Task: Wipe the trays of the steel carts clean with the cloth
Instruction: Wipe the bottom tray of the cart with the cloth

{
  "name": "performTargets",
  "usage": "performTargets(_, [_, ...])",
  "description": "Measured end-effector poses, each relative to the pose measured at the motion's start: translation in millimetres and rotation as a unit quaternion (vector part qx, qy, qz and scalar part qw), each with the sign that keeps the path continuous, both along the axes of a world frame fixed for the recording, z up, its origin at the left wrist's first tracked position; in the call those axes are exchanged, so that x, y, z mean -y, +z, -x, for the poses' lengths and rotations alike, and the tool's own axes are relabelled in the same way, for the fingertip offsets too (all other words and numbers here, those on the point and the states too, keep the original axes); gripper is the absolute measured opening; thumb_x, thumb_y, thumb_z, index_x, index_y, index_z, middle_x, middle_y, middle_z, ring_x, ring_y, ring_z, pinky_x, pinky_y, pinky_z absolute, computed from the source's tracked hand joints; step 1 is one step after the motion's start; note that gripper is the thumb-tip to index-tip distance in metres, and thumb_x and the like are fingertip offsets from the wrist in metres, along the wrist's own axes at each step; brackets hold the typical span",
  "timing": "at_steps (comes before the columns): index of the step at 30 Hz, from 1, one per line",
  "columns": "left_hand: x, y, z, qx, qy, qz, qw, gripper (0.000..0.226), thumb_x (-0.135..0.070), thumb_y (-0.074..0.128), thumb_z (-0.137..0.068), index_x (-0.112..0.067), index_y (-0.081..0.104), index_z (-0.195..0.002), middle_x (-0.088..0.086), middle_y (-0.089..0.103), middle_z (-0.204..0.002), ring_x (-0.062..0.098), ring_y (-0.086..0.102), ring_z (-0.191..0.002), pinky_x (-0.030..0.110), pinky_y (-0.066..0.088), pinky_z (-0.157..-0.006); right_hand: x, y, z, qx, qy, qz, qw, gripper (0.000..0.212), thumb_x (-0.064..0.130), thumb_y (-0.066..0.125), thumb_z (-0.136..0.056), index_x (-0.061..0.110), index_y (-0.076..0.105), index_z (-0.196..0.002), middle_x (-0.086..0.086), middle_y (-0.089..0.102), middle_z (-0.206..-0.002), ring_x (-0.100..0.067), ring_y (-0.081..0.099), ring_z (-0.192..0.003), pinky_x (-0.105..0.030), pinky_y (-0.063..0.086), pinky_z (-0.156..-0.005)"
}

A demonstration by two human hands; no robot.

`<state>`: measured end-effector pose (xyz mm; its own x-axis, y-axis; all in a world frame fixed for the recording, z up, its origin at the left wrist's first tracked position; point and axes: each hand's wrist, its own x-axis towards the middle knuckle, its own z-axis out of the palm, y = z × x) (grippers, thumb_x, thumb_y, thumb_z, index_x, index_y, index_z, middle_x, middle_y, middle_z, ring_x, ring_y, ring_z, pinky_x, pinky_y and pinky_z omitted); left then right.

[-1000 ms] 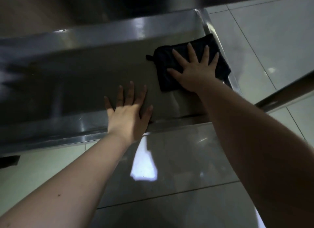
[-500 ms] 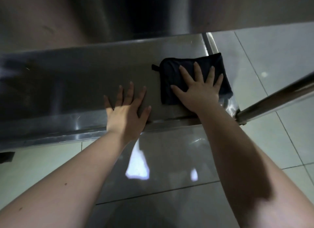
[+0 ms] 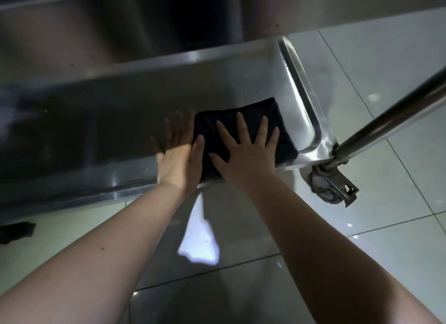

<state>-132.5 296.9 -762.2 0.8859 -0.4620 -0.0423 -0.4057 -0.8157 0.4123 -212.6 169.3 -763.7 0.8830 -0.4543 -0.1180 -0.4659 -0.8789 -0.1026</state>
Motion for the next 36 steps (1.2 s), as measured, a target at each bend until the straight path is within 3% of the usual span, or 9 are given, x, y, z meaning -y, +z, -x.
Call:
performTargets(6, [-11, 21, 2, -0.019, 0.021, 0.181, 0.983, 0.058, -0.038, 0.033, -0.093, -0.029, 0.031, -0.151, 0.001, 0.014, -0.163, 0.018, -0.004, -0.151, 0.040, -0.009, -0.120, -31, 10, -18, -0.021, 0.026, -0.037, 0.999, 0.072, 0.072, 0.020, -0.089, 0.046, -0.006, -0.151, 0.000, -0.013, -0.164, -0.048, -0.018, -0.143, -0.065, -0.016, -0.109])
performTargets(9, [-3, 42, 6, 0.016, -0.018, 0.172, 0.985, 0.056, -0.031, 0.037, -0.093, -0.021, 0.039, -0.148, 0.007, 0.023, -0.160, 0.023, 0.005, -0.150, 0.041, -0.001, -0.121, -8, 21, -6, 0.107, -0.014, -0.144, 0.984, 0.064, 0.053, 0.036, -0.097, 0.035, 0.018, -0.155, 0.001, 0.010, -0.164, -0.038, -0.006, -0.149, -0.054, -0.008, -0.118])
performTargets(12, [28, 50, 14, 0.050, -0.116, 0.070, 0.990, 0.056, -0.027, 0.044, -0.094, -0.020, 0.037, -0.149, 0.012, 0.023, -0.160, 0.031, 0.011, -0.149, 0.047, 0.008, -0.120, 32, 26, 10, 0.214, -0.086, -0.138, 0.963, 0.052, 0.029, 0.042, -0.097, 0.024, 0.037, -0.149, -0.001, 0.029, -0.159, -0.030, 0.009, -0.150, -0.052, 0.003, -0.118])
performTargets(16, [67, 24, 47, -0.006, -0.084, -0.104, 0.991, 0.059, -0.059, 0.032, -0.097, -0.050, 0.009, -0.150, -0.004, -0.002, -0.164, 0.039, -0.011, -0.148, 0.067, -0.010, -0.109, 68, 25, 15, 0.250, -0.095, -0.208, 0.941, 0.048, 0.014, 0.042, -0.097, 0.014, 0.047, -0.144, -0.008, 0.039, -0.153, -0.030, 0.020, -0.148, -0.043, 0.018, -0.118])
performTargets(20, [69, 3, 48, -0.005, -0.037, -0.157, 0.987, 0.061, -0.077, 0.018, -0.087, -0.063, -0.005, -0.142, -0.011, -0.014, -0.162, 0.044, -0.024, -0.143, 0.075, -0.022, -0.095, 69, 15, 19, 0.233, -0.070, -0.193, 0.951, 0.042, 0.026, 0.038, -0.104, 0.014, 0.047, -0.143, -0.008, 0.048, -0.147, -0.034, 0.029, -0.143, -0.038, 0.015, -0.116])
performTargets(24, [62, -2, 12, -0.001, -0.029, -0.190, 0.981, 0.068, -0.086, 0.013, -0.076, -0.068, -0.011, -0.137, -0.015, -0.016, -0.161, 0.044, -0.021, -0.144, 0.076, -0.018, -0.096, 67, 13, 16, 0.166, -0.060, -0.159, 0.971, 0.051, 0.042, 0.020, -0.105, 0.027, 0.035, -0.151, 0.002, 0.034, -0.157, -0.030, 0.017, -0.148, -0.044, 0.010, -0.119])
performTargets(30, [78, 1, -58, -0.006, -0.015, -0.208, 0.978, 0.067, -0.088, 0.010, -0.076, -0.069, -0.010, -0.136, -0.017, -0.016, -0.161, 0.041, -0.018, -0.145, 0.079, -0.011, -0.097, 63, 8, 16, 0.072, 0.008, -0.072, 0.995, 0.055, 0.053, 0.026, -0.100, 0.038, 0.022, -0.153, 0.006, 0.016, -0.163, -0.041, 0.001, -0.148, -0.056, -0.001, -0.118])
performTargets(36, [103, 7, -101, -0.037, -0.017, -0.195, 0.980, 0.067, -0.087, 0.013, -0.077, -0.067, -0.005, -0.138, -0.017, -0.013, -0.161, 0.041, -0.017, -0.146, 0.079, -0.010, -0.097, 64, 7, 13, 0.067, -0.001, -0.063, 0.996, 0.055, 0.053, 0.032, -0.098, 0.040, 0.027, -0.151, 0.006, 0.017, -0.163, -0.041, 0.002, -0.148, -0.056, -0.002, -0.118])
